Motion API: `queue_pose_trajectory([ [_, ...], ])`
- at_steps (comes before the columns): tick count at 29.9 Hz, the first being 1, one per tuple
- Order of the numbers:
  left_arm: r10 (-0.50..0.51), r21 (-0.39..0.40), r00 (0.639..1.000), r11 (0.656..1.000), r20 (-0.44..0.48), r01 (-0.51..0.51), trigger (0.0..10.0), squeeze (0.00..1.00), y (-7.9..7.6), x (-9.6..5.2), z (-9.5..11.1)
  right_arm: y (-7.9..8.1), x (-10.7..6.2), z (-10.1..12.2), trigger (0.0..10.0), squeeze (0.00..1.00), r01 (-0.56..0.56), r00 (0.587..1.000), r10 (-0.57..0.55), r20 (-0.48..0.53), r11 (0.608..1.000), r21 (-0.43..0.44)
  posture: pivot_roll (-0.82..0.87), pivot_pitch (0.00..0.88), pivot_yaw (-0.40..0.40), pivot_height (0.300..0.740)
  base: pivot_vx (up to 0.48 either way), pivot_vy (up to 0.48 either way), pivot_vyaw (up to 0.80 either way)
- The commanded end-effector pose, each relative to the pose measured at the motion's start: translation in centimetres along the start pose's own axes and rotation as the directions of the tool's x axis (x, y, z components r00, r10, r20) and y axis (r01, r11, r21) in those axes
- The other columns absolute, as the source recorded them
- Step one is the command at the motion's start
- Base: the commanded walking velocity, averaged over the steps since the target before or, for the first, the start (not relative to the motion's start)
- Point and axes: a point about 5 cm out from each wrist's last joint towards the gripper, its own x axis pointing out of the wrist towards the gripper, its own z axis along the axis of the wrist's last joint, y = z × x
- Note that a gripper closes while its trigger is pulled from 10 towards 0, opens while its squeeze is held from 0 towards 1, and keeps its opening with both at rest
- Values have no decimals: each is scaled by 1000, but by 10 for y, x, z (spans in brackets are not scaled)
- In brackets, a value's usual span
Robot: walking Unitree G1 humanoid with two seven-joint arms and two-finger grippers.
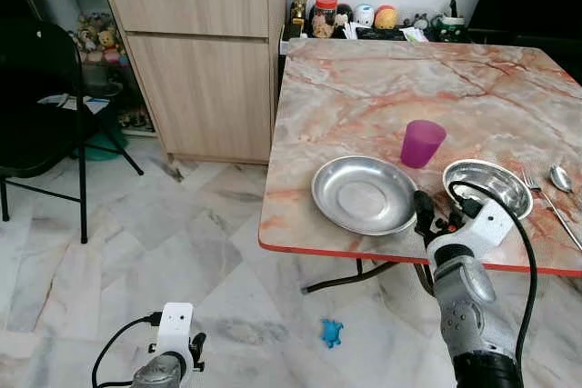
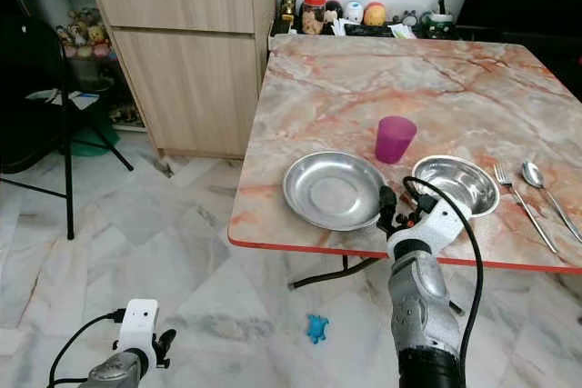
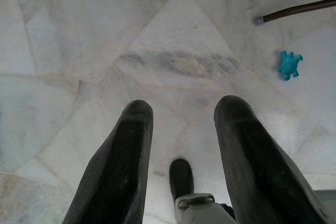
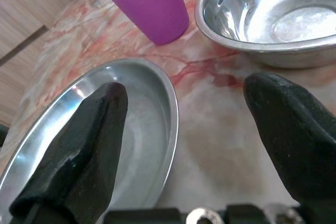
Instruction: Setting the table
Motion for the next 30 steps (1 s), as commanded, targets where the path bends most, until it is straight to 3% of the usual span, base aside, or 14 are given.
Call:
queue_pose_trajectory([
  [1, -1, 15, 1000, 1000, -23, 1, 10000, 0, 0, -1, -5, -4, 4, 1, 10000, 0, 20, 1000, -20, -16, 1000, -1, 12, 21, -30, 740, 0, 0, 0],
  [9, -3, 16, 1000, 1000, -24, 4, 10000, 0, -1, -1, -5, -9, 15, -2, 10000, 0, 31, 997, -32, -68, 999, -22, 10, 21, -28, 740, 0, 0, 0],
  [16, -2, 17, 1000, 1000, -26, 2, 10000, 0, -1, -1, -5, -1, 25, -6, 10000, 0, -38, 993, 33, -116, 998, -43, 16, 22, -30, 740, 0, 0, 0],
  [30, -1, 18, 1000, 1000, -28, 2, 10000, 0, -1, -1, -6, 3, 30, -17, 10000, 0, -119, 975, 100, -200, 989, -86, 18, 24, -28, 740, 0, 0, 0],
])
